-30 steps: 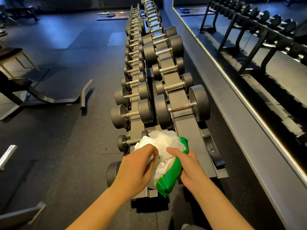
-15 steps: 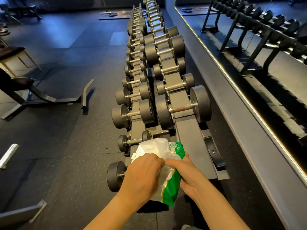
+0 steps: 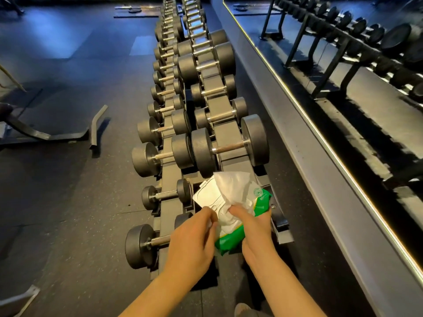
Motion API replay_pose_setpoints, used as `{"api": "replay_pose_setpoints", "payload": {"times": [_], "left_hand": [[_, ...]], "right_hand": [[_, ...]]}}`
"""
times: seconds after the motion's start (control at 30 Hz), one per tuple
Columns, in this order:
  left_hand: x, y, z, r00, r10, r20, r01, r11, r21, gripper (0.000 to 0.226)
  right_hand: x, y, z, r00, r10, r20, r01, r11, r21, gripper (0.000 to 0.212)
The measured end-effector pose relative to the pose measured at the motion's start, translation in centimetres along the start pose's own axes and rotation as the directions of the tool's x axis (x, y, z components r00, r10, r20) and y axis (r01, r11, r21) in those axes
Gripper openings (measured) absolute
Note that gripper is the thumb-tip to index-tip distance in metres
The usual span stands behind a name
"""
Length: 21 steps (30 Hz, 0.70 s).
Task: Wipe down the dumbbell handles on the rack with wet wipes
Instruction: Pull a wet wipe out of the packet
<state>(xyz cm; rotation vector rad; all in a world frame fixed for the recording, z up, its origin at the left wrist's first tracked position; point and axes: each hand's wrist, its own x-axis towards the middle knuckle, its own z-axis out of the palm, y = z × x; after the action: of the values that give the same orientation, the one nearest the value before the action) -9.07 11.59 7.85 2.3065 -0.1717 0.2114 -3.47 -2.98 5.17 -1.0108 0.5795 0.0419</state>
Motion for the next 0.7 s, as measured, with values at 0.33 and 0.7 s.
{"api": "replay_pose_setpoints", "payload": {"times": [0.33,0.7], "left_hand": [[3.9,-0.6,10.4,0.973,-0.206,0.105,0.229,0.923,-0.310,0.015],[3.7,-1.8,15.1,0.955,-0.286,0.085,0.298,0.904,-0.306,0.017]], "right_hand": [[6.0,0.3,-5.6,0.978,-0.056,-0.199,-0.009,0.951,-0.310,0.119],[9.5,-2.2,-9.4,0.975,-0.182,0.125,0.126,-0.007,-0.992,0.115]]}}
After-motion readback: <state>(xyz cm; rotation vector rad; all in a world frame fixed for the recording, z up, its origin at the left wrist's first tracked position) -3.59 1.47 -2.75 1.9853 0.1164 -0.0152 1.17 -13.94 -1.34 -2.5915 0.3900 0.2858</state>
